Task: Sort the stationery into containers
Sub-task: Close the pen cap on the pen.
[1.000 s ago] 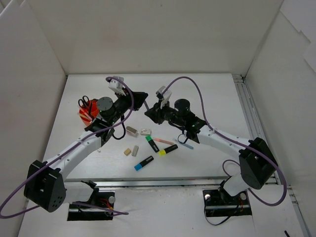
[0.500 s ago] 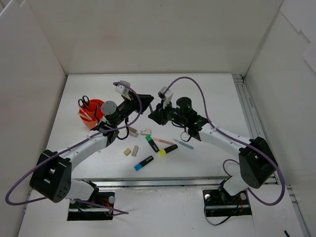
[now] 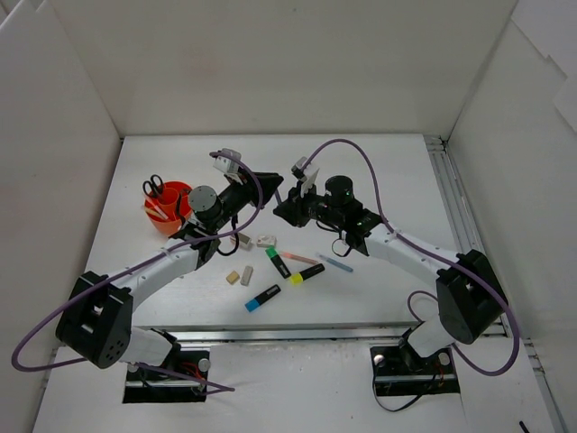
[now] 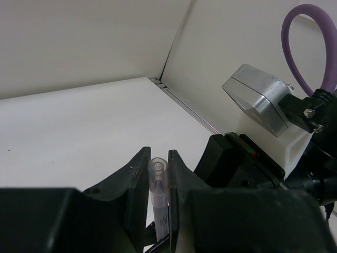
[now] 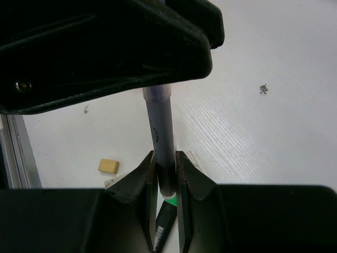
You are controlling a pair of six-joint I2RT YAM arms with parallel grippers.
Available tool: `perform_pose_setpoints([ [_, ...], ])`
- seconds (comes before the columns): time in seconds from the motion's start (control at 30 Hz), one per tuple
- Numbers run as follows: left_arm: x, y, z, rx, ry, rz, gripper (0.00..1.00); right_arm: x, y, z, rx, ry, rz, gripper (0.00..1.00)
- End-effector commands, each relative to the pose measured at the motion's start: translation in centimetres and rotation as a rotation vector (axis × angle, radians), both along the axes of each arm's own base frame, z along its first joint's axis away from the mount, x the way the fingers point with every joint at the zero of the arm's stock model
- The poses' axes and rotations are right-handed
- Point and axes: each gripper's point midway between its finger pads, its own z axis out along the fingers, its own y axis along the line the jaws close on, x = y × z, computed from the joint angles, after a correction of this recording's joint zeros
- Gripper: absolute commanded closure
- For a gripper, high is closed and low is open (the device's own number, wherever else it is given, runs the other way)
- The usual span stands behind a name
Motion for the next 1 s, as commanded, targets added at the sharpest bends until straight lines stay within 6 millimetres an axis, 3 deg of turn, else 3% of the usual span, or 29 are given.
perform_pose_setpoints([
  [0.0,-7.9,-2.3,-15.4,0.240,0.478,-0.272,1.00,1.4,-5.7,28.1,0.538,-0.691,-0.215,1.00],
  [0.13,-8.8,-2.0,-16.3,0.230,0.497,-0.283,1.00,1.8,-6.6,28.5,0.560,-0.712,-0.249,1.00],
  [0.33,-10.3,-1.7,-17.0,0.276,0.504,-0.345,1.00,0.9,-7.6,29.8,0.601,-0.749,-0.251,1.00],
  [0.63,-11.3,-2.0,-15.8,0.310,0.474,-0.361,1.00,0.4,-8.2,29.7,0.628,-0.757,-0.257,1.00],
  [0.7,-11.2,-2.0,-15.2,0.309,0.468,-0.359,1.00,0.2,-7.9,29.6,0.631,-0.749,-0.241,1.00],
  [0.83,-10.2,-2.2,-11.5,0.312,0.377,-0.342,0.99,-0.2,-7.4,28.6,0.616,-0.732,-0.200,1.00],
  [0.9,-9.6,-2.5,-8.9,0.300,0.315,-0.339,0.80,-0.5,-6.8,27.7,0.612,-0.700,-0.165,1.00],
  [0.97,-9.2,-2.9,-6.2,0.277,0.253,-0.344,0.71,-0.7,-6.5,27.0,0.606,-0.680,-0.144,1.00],
])
